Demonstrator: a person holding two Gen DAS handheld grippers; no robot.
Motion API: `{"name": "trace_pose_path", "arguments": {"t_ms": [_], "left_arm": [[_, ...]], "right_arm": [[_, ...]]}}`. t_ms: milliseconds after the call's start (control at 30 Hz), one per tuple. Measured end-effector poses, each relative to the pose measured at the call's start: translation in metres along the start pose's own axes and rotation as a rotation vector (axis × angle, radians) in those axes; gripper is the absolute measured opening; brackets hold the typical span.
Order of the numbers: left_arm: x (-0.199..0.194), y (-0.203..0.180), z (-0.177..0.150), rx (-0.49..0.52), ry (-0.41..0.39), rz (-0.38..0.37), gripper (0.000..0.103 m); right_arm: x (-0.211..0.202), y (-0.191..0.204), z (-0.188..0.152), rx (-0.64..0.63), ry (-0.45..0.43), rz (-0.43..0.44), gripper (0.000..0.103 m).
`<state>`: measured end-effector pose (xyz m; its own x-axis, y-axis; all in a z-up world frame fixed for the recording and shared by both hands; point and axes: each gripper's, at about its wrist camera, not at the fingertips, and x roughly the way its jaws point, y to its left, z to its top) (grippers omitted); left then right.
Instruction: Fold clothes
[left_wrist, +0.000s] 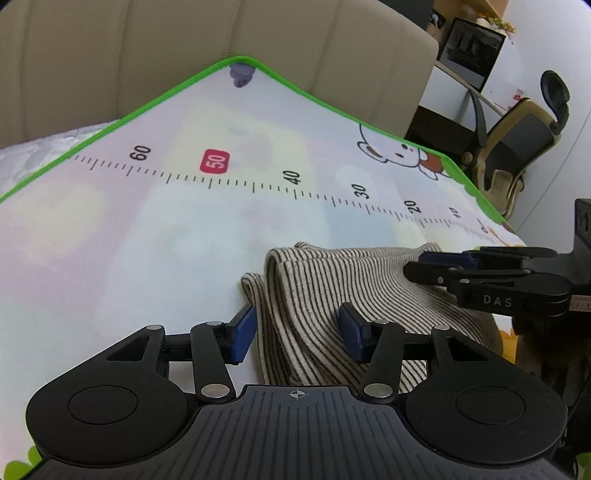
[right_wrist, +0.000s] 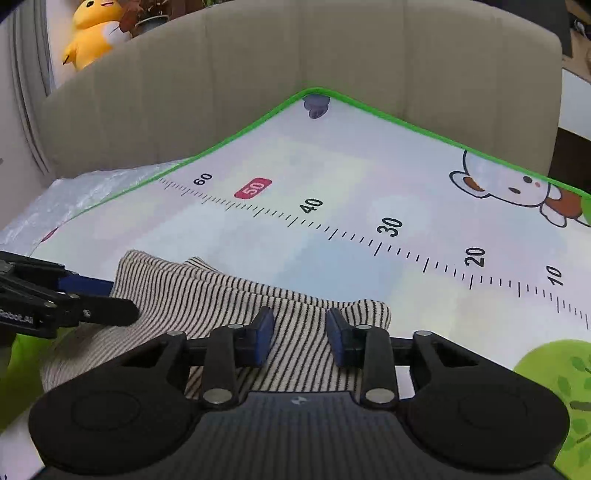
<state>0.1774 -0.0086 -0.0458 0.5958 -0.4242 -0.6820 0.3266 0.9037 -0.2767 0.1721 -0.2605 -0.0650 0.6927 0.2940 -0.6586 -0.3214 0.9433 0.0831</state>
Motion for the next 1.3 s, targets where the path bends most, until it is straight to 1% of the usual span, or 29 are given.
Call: {"name": "trace_pose_path", "arguments": {"t_ms": [100, 167, 233, 267, 300, 333, 367, 400, 433, 500, 533, 600, 667, 800, 900, 933, 1033, 1133, 1200, 1300], "left_arm": [[0.003, 0.0, 0.0, -0.004, 0.007, -0.002, 0.058], [0.004, 0.0, 0.0, -0.003, 0.009, -0.002, 0.059], [0.004, 0.001, 0.0, -0.004, 0.01, -0.002, 0.06], [0.004, 0.001, 0.0, -0.002, 0.011, -0.001, 0.061], [0.004, 0.001, 0.0, 0.0, 0.013, 0.0, 0.061], [0.004, 0.001, 0.0, 0.002, 0.014, 0.001, 0.061], [0.004, 0.001, -0.001, 0.005, 0.015, 0.005, 0.061], [0.004, 0.001, 0.0, 0.006, 0.016, 0.008, 0.062], [0.005, 0.001, 0.0, 0.005, 0.017, 0.01, 0.063], [0.005, 0.002, 0.0, 0.002, 0.019, 0.011, 0.063], [0.006, 0.001, -0.001, 0.002, 0.02, 0.013, 0.064], [0.006, 0.001, -0.001, 0.002, 0.021, 0.019, 0.066], [0.006, 0.001, -0.001, 0.002, 0.025, 0.023, 0.067], [0.005, -0.001, -0.002, 0.017, 0.024, 0.035, 0.068], [0.001, 0.0, 0.001, 0.013, 0.011, 0.041, 0.067], [-0.005, 0.002, 0.002, -0.001, -0.008, 0.034, 0.063], [-0.026, 0.01, 0.007, -0.05, -0.068, 0.003, 0.063], [-0.039, 0.009, 0.008, -0.067, -0.095, -0.092, 0.06], [-0.037, 0.002, 0.006, -0.051, -0.083, -0.137, 0.057], [-0.02, -0.011, 0.003, 0.0, -0.033, -0.114, 0.054]], "right_arm": [[0.003, 0.002, 0.001, -0.005, -0.004, -0.009, 0.034], [0.0, 0.001, 0.003, 0.014, -0.007, -0.011, 0.039], [-0.014, 0.007, 0.005, 0.01, -0.014, -0.02, 0.053], [-0.018, 0.011, 0.006, -0.001, -0.026, -0.018, 0.058], [-0.028, 0.017, 0.005, -0.018, -0.065, -0.006, 0.066], [-0.038, 0.022, 0.005, -0.035, -0.104, 0.005, 0.07], [-0.049, 0.028, 0.004, -0.051, -0.142, 0.017, 0.071], [-0.058, 0.033, 0.003, -0.067, -0.179, 0.029, 0.078], [-0.062, 0.036, -0.002, -0.069, -0.188, 0.038, 0.087], [-0.07, 0.041, -0.013, -0.074, -0.206, 0.057, 0.093], [-0.072, 0.043, -0.019, -0.074, -0.21, 0.065, 0.093], [-0.047, 0.041, -0.036, -0.024, -0.091, 0.04, 0.093], [-0.029, 0.034, -0.052, 0.057, -0.039, 0.041, 0.099], [-0.023, 0.033, -0.048, 0.095, -0.037, 0.03, 0.103], [-0.022, 0.034, -0.042, 0.101, 0.001, 0.022, 0.103], [-0.022, 0.034, -0.04, 0.103, 0.014, 0.019, 0.103], [-0.021, 0.035, -0.038, 0.109, 0.033, 0.015, 0.103], [-0.024, 0.034, -0.041, 0.114, 0.033, 0.018, 0.103], [-0.024, 0.033, -0.04, 0.118, 0.036, 0.022, 0.103], [-0.023, 0.029, -0.039, 0.144, 0.046, 0.034, 0.103]]}}
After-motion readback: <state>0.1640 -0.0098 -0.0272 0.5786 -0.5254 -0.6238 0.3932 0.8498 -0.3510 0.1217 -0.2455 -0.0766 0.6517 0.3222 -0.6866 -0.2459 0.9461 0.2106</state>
